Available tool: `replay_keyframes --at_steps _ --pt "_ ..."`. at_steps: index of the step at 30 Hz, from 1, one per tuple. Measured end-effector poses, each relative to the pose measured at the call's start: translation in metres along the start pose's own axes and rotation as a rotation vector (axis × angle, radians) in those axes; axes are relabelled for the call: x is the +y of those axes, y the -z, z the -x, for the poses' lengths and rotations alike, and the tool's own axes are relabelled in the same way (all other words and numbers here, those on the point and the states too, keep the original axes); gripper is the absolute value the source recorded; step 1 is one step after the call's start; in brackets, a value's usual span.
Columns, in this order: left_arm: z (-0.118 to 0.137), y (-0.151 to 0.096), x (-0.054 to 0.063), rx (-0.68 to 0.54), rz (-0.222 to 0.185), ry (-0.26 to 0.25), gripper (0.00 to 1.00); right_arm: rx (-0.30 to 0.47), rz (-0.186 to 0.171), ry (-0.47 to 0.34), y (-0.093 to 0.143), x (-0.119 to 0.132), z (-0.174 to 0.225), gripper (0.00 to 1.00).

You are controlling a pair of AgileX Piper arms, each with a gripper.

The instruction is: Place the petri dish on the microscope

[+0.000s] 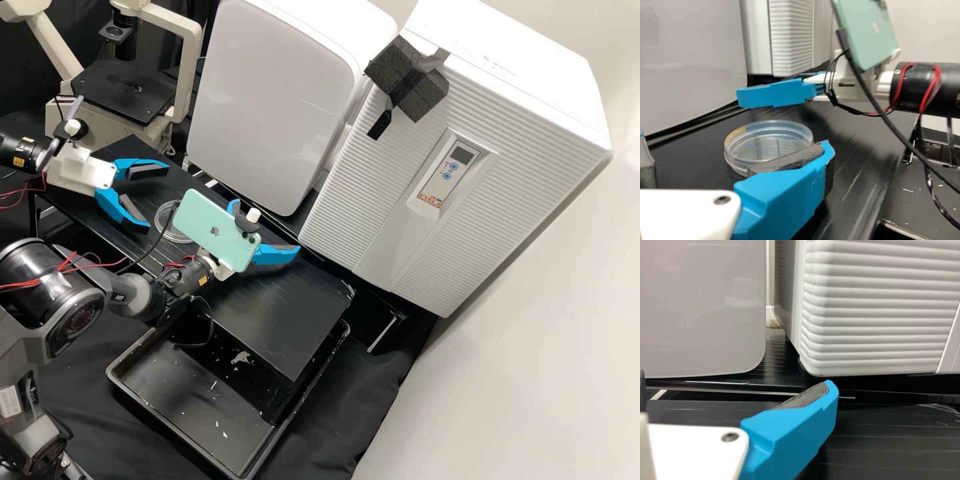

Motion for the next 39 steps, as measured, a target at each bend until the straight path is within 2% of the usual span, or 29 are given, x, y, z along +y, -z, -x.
replay_keyframes --at_steps 5,13,19,24,28,39 --pt "-0.01 0.002 -0.007 0.01 0.003 0.038 1.0 0.0 0.0 0.0 0.0 0.0 0.0 1.0" --pt "-0.02 -0.014 -0.004 -0.04 -0.017 0.037 1.0 0.0 0.0 0.0 0.0 0.0 0.0 1.0" --pt "-0.03 -0.018 -0.002 -0.055 -0.038 0.044 1.0 0.0 0.0 0.0 0.0 0.0 0.0 1.0" --pt "-0.038 -0.013 -0.004 -0.046 -0.011 0.056 1.0 0.0 0.0 0.0 0.0 0.0 0.0 1.0" --pt "-0.043 -0.01 -0.005 -0.042 0.025 0.058 1.0 0.0 0.0 0.0 0.0 0.0 0.0 1.0" --pt "-0.05 -0.012 -0.004 -0.048 0.02 0.061 1.0 0.0 0.0 0.0 0.0 0.0 0.0 1.0"
